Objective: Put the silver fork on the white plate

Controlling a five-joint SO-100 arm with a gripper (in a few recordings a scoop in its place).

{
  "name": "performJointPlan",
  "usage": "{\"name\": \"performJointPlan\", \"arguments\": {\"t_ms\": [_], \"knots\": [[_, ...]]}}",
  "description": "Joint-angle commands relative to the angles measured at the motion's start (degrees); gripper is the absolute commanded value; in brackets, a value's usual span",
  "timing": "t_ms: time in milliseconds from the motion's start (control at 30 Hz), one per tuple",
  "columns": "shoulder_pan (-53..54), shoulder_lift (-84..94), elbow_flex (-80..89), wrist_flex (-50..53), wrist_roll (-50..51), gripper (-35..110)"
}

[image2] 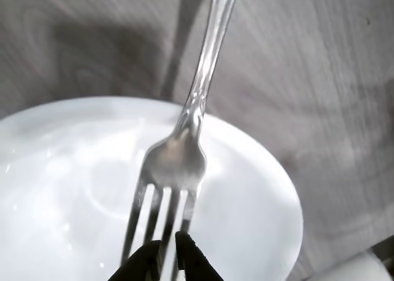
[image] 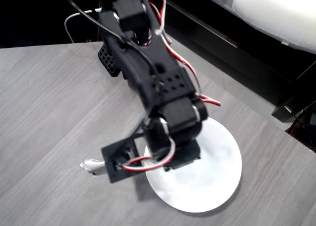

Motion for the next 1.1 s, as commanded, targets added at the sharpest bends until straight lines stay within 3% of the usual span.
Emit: {"name": "performJointPlan", "arguments": {"t_ms": [0,400,600,900,1067], "knots": [[-1.3,-2.6,-0.2,-2.5,0.7,0],[-3.9,-6.3,-1.0,-5.6,1.4,0],[-4.1,-1.3,-4.1,-2.2,2.1,0],[3.5,23.1,-2.4,3.5,4.6,0],[9.4,44.4,13.0,0.3,4.7,0]]}}
